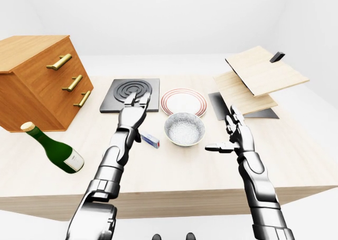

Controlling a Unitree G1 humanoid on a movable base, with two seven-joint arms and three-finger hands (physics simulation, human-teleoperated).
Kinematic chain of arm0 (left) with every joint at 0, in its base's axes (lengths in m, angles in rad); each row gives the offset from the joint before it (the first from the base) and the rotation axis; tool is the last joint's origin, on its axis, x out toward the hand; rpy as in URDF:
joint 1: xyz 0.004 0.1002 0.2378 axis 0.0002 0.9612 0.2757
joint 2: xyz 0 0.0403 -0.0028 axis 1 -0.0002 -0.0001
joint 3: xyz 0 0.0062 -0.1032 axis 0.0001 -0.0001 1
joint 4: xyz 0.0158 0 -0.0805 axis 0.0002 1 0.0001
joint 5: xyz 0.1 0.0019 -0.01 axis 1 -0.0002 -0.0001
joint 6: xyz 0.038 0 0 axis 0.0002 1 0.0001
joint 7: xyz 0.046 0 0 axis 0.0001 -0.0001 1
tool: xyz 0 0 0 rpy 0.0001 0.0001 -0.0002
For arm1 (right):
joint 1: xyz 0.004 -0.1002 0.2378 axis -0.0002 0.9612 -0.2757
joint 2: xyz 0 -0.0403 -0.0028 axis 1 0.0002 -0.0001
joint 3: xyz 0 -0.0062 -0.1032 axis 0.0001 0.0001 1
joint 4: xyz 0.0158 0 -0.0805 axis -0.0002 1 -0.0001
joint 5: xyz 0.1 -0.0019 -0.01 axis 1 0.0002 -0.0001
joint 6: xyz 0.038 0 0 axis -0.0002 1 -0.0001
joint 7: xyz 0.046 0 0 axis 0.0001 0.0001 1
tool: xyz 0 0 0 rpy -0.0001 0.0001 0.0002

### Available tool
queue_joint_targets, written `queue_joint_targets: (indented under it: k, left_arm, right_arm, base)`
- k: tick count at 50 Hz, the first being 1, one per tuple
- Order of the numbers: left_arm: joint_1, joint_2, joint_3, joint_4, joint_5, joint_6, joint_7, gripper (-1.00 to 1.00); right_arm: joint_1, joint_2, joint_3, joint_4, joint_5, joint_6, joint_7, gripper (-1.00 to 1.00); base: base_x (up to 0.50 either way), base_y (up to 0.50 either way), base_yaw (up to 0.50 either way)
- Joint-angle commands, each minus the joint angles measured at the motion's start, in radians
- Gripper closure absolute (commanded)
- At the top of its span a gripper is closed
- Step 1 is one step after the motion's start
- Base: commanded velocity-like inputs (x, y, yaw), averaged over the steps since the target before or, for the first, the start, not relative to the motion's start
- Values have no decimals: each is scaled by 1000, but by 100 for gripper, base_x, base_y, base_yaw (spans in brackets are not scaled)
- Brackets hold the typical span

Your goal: Pick up the cream cheese and put it in the bowl.

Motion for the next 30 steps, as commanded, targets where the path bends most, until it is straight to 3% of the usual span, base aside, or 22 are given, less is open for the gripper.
queue_joint_targets:
  k: [1, 3, 5, 18, 30]
  left_arm:
    - [-31, -11, -28, 125, 89, 0, 116, -100]
    - [-38, -14, -29, 151, 91, 0, 127, -93]
    - [-38, -16, -31, 163, 99, 0, 141, -65]
    - [-29, -25, -47, 205, 108, 0, 169, -62]
    - [-52, -44, -69, 351, 126, 0, 254, -67]
  right_arm:
    - [4, 0, 0, 2, 3, 0, -1, -100]
    - [3, 0, -1, 4, 3, 0, -2, -100]
    - [2, -1, 0, 15, 3, 0, 2, -100]
    - [5, 0, -1, 16, 3, 0, 0, -100]
    - [-1, -2, 0, 52, 5, 0, 0, -100]
  base:
    - [0, 0, 0]
    - [0, 0, 0]
    - [0, 0, 0]
    - [0, 0, 0]
    - [0, 0, 0]
